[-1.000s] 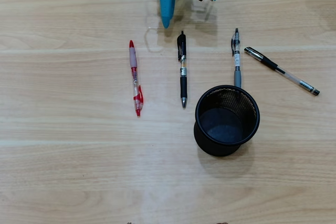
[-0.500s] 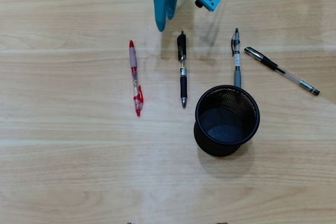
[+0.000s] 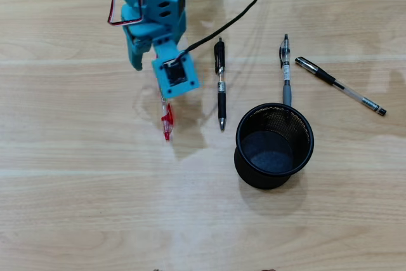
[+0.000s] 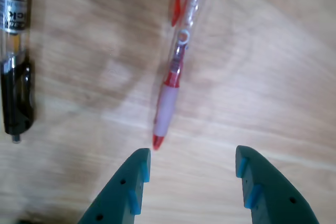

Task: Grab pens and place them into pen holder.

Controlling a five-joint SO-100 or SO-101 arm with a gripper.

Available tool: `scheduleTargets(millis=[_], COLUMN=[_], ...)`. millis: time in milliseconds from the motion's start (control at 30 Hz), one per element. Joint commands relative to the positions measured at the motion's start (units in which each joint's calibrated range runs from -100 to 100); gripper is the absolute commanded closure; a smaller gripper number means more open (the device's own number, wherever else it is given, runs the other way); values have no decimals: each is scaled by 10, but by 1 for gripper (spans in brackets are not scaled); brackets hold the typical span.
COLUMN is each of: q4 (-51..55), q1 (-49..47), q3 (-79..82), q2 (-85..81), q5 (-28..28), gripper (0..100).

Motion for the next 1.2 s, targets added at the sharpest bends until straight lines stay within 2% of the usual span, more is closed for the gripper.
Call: scheduleTargets(millis=[0,200,500,733,1167], q4=[0,0,-37,-90,-186], q1=[0,-25,-28,-23,-14], q3=[-19,-15,-17,-11,102], q2=[41,92,136,140,139], q5=[-51,-76,-70,-45,-39], gripper=[81,81,81,81,81])
